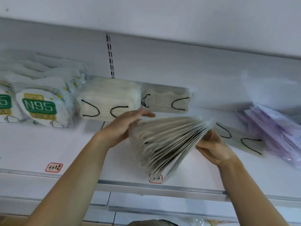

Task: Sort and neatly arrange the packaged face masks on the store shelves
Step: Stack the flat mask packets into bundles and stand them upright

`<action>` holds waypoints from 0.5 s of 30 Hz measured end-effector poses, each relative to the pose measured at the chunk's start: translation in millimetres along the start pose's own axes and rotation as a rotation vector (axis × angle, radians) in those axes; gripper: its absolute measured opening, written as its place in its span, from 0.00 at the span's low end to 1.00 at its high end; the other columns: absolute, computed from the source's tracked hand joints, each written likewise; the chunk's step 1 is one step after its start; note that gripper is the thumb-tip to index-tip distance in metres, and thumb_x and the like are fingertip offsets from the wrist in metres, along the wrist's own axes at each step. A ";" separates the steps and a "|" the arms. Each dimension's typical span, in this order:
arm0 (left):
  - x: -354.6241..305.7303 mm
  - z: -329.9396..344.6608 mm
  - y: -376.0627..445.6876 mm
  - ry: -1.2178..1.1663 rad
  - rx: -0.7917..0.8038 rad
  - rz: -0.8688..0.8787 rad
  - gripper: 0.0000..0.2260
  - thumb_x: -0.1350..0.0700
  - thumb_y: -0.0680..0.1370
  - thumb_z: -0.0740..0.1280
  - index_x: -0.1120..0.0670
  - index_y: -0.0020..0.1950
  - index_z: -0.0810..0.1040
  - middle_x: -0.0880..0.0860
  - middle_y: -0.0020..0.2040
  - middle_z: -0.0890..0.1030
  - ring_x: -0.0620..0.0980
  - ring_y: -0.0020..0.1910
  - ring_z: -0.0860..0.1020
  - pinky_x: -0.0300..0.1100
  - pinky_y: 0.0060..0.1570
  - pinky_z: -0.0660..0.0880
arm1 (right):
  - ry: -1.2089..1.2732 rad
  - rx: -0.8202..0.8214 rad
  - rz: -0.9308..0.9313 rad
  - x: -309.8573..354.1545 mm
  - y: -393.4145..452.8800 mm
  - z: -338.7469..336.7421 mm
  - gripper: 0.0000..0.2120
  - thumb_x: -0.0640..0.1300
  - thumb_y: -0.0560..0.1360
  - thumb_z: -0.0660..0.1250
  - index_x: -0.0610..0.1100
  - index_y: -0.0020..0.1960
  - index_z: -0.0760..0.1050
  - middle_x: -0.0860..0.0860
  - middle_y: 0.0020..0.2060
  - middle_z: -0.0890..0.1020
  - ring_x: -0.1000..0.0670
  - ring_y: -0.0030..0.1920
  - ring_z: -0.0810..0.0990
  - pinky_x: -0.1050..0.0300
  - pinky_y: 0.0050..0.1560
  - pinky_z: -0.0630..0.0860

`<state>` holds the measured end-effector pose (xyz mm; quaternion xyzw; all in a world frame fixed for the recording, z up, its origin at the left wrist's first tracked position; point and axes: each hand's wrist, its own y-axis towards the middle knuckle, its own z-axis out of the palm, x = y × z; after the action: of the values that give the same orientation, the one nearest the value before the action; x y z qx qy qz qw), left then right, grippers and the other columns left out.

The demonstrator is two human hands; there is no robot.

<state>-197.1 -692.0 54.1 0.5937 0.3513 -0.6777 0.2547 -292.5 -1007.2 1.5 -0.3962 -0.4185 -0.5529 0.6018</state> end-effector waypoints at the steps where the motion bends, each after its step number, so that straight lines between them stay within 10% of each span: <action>1: 5.6 -2.1 -3.1 -0.086 0.018 0.026 0.27 0.35 0.80 0.62 0.51 0.70 0.79 0.58 0.65 0.82 0.59 0.65 0.79 0.50 0.64 0.75 | 0.011 0.002 -0.022 1.0 0.3 2.7 0.29 0.38 0.60 0.86 0.40 0.59 0.82 0.41 0.50 0.85 0.42 0.52 0.85 0.49 0.54 0.83; 7: 40.7 23.7 -17.7 0.138 0.050 0.311 0.62 0.53 0.62 0.85 0.35 0.82 0.45 0.46 0.79 0.66 0.45 0.78 0.65 0.41 0.73 0.68 | 0.093 -0.198 -0.152 -1.7 4.9 3.4 0.20 0.24 0.72 0.67 0.39 0.58 0.83 0.37 0.53 0.84 0.39 0.56 0.83 0.46 0.61 0.81; 12: 41.9 48.0 3.1 0.082 -0.265 0.464 0.55 0.68 0.71 0.77 0.38 0.82 0.46 0.41 0.68 0.75 0.49 0.73 0.74 0.64 0.71 0.71 | 0.040 -0.269 -0.206 2.4 11.7 0.2 0.27 0.23 0.70 0.67 0.24 0.68 0.67 0.32 0.56 0.80 0.37 0.55 0.82 0.41 0.58 0.80; 15: 40.3 46.0 0.5 0.122 -0.227 0.486 0.55 0.64 0.72 0.79 0.36 0.82 0.44 0.40 0.70 0.73 0.47 0.75 0.71 0.50 0.73 0.71 | -0.017 -0.270 -0.221 9.1 4.8 -3.2 0.30 0.31 0.69 0.76 0.29 0.68 0.71 0.34 0.56 0.80 0.36 0.57 0.80 0.37 0.58 0.77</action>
<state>-232.1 -725.3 16.6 0.6680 0.2870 -0.5158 0.4531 -287.2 -1012.8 8.9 -0.4294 -0.3866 -0.6635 0.4754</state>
